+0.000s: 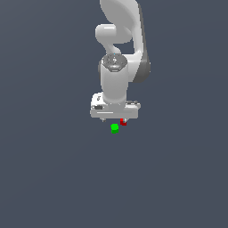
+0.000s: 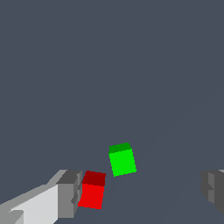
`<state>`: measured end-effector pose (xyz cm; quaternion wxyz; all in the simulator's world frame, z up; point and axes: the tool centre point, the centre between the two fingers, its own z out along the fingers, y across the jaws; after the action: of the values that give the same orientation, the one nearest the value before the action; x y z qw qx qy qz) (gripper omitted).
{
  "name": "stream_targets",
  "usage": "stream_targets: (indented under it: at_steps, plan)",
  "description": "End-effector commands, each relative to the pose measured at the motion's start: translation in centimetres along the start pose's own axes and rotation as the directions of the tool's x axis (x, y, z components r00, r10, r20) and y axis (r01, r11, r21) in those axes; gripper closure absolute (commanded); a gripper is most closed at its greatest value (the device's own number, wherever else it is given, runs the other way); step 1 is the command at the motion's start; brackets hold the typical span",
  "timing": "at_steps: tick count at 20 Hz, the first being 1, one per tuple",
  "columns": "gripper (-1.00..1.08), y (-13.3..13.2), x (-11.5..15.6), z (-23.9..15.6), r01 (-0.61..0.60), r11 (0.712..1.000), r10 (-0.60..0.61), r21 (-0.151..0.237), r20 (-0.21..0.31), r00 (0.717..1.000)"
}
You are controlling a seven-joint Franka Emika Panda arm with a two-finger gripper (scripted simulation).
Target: Stack the red cube on top of the green cube.
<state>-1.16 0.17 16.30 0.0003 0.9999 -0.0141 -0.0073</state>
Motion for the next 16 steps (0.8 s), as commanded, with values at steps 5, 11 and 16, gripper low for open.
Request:
stream_targets:
  at_steps: [5,11,16]
  plan:
    - [-0.92,-0.1,-0.2,0.2,-0.003,1.0,0.003,0.0,0.0,1.0]
    - [-0.92,-0.7,-1.5,1.3,-0.022,1.0,0.022,0.0,-0.002,1.0]
    - [-0.92,-1.6,-3.6,3.1,-0.051,0.999,0.051,0.001,-0.005,0.999]
